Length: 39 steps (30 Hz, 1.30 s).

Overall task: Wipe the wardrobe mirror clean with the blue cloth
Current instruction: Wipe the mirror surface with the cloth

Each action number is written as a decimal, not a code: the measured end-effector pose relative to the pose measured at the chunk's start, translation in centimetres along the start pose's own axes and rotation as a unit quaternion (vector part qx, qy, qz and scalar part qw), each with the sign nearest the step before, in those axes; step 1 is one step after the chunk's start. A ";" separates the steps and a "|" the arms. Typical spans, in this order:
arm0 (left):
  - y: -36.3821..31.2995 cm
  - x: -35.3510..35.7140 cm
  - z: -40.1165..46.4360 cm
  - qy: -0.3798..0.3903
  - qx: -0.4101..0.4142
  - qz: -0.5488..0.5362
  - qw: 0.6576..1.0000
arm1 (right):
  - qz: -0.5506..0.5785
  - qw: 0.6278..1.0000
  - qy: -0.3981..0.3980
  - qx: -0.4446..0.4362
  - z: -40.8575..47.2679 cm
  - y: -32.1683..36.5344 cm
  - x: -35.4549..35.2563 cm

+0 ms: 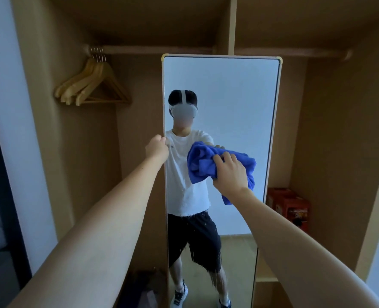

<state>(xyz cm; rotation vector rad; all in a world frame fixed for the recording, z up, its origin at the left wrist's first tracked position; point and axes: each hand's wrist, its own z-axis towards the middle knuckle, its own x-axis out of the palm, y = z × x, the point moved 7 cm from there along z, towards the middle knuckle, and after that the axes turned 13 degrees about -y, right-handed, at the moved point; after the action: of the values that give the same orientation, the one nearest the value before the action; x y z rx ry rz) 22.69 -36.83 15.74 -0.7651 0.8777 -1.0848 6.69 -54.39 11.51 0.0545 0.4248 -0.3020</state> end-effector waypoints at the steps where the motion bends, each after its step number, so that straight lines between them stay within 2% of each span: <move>1: 0.0 0.0 0.0 0.004 0.002 0.002 1.000 | 0.005 1.000 -0.015 -0.005 0.5 0.1 -0.4; 6: 0.0 0.1 0.0 0.024 0.011 0.010 1.000 | 0.047 0.982 -0.180 0.032 5.0 0.7 -4.8; 8: -0.1 0.1 0.0 0.025 0.013 0.011 1.000 | 0.068 0.972 -0.223 0.029 6.9 1.9 -6.4; 10: -0.2 0.1 0.1 0.022 0.018 0.012 1.000 | 0.067 0.976 -0.207 0.002 8.4 3.3 -6.4; 13: 0.0 0.0 0.1 0.028 0.010 -0.004 1.000 | 0.038 0.988 -0.137 -0.056 7.9 4.6 -3.8; 18: 0.2 -0.2 0.2 0.026 0.019 0.011 0.999 | 0.037 0.993 -0.104 -0.053 2.8 4.7 -0.3; 22: 0.0 0.0 0.1 0.018 0.023 0.023 0.999 | 0.027 0.995 -0.034 -0.085 -0.3 5.0 1.0; 24: 0.1 0.0 0.0 0.013 0.020 0.020 1.000 | 0.050 0.996 -0.046 -0.063 0.0 4.7 0.1; 26: 0.2 0.1 0.1 0.017 0.019 0.013 1.000 | 0.076 0.992 -0.095 -0.038 1.3 4.5 -1.5; 29: 0.2 0.1 0.2 0.032 0.023 -0.006 0.999 | 0.069 0.984 -0.166 -0.009 4.4 4.3 -3.7; 31: 0.3 0.2 0.1 0.051 0.017 -0.019 0.998 | 0.057 0.982 -0.179 0.004 6.3 4.3 -4.4; 34: 0.6 0.2 0.2 0.067 0.006 -0.011 0.998 | 0.047 0.983 -0.175 -0.015 6.9 4.8 -3.9; 39: 0.9 0.3 0.5 0.046 0.019 0.008 0.999 | 0.043 0.993 -0.095 -0.062 1.7 5.8 0.5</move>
<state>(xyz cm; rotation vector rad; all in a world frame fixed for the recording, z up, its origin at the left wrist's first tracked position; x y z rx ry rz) 23.59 -36.82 15.16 -0.6808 0.9373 -1.1266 9.50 -49.18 12.77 -0.0773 0.2516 -0.1933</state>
